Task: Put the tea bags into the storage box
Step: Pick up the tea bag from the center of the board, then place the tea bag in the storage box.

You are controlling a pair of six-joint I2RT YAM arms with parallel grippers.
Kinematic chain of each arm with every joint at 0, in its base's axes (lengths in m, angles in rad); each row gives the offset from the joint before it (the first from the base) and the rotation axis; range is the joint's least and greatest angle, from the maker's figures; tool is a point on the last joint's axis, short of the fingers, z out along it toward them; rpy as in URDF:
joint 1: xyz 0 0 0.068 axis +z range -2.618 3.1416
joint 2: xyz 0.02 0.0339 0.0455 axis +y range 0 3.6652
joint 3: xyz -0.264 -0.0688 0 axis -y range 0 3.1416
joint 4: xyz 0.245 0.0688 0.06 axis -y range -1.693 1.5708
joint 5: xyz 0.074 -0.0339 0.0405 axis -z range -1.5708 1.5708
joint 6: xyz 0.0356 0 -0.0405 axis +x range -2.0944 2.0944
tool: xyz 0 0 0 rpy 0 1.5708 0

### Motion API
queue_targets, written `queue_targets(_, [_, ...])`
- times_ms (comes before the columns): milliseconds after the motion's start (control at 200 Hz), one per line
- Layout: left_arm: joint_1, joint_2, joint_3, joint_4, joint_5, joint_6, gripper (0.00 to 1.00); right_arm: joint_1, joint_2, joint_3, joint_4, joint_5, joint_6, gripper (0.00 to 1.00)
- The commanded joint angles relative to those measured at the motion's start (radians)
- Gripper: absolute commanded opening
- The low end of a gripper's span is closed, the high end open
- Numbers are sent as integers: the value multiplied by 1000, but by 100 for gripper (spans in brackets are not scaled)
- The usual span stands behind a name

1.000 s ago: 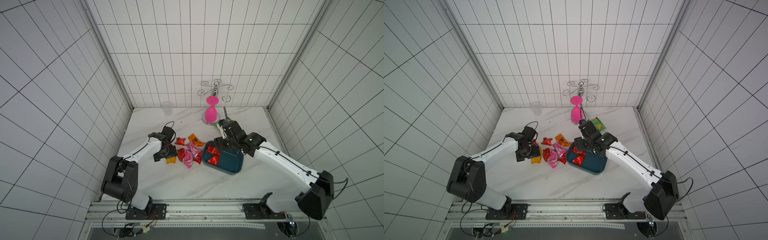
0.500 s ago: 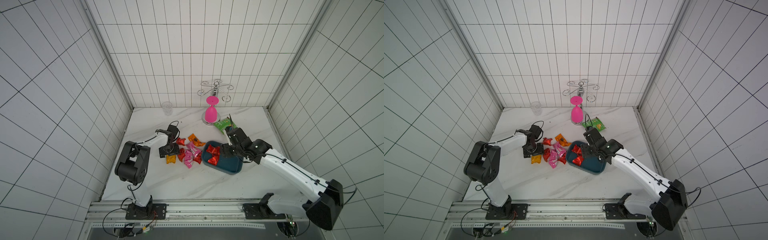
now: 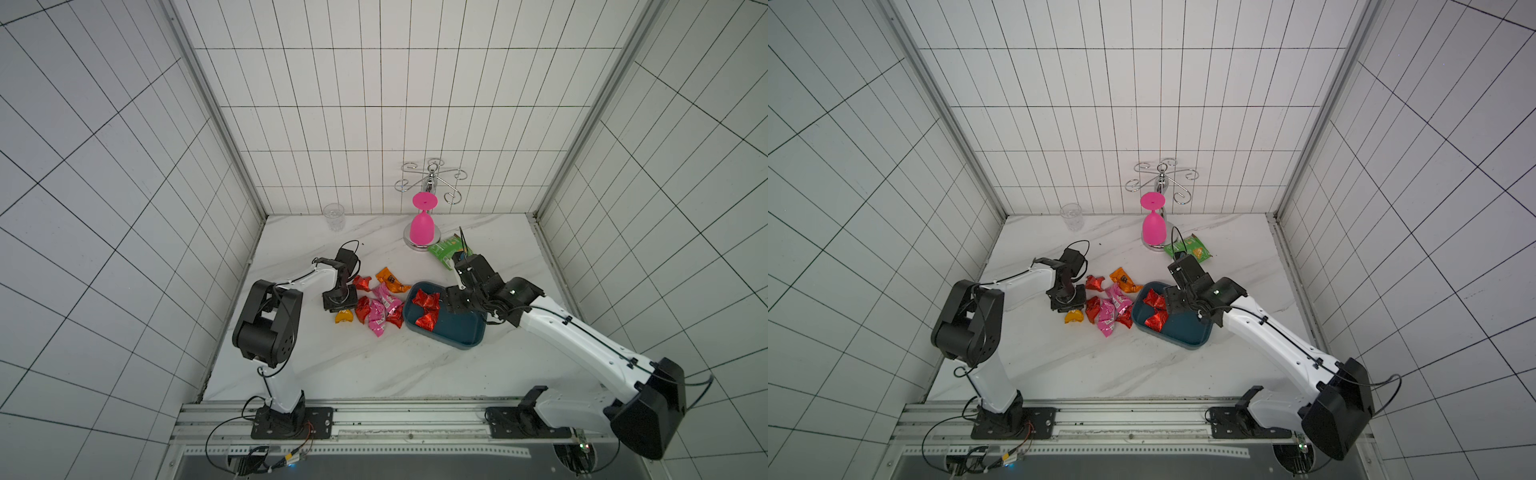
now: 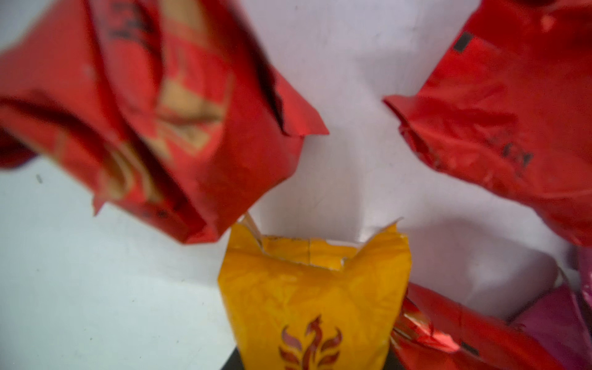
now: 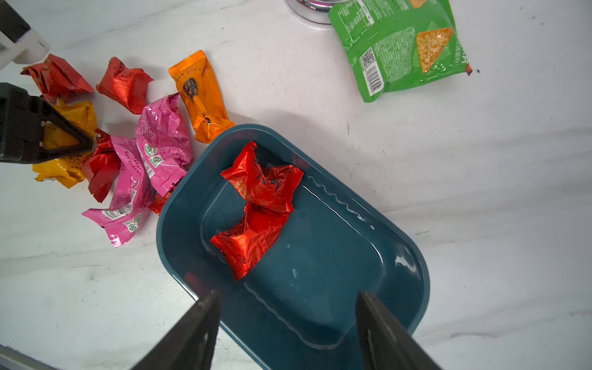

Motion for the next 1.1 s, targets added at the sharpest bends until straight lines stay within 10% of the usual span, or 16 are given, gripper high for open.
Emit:
queue_targets(0, [-3, -74, -14, -21, -1, -6, 37, -22, 23, 24, -4, -20, -21, 71])
queue_targets(460, [-198, -255, 202, -189, -1, -17, 41, -151, 108, -20, 65, -138, 61, 70])
queue_targets(1099, [-556, 225, 676, -181, 91, 62, 43, -279, -167, -249, 52, -122, 180, 70])
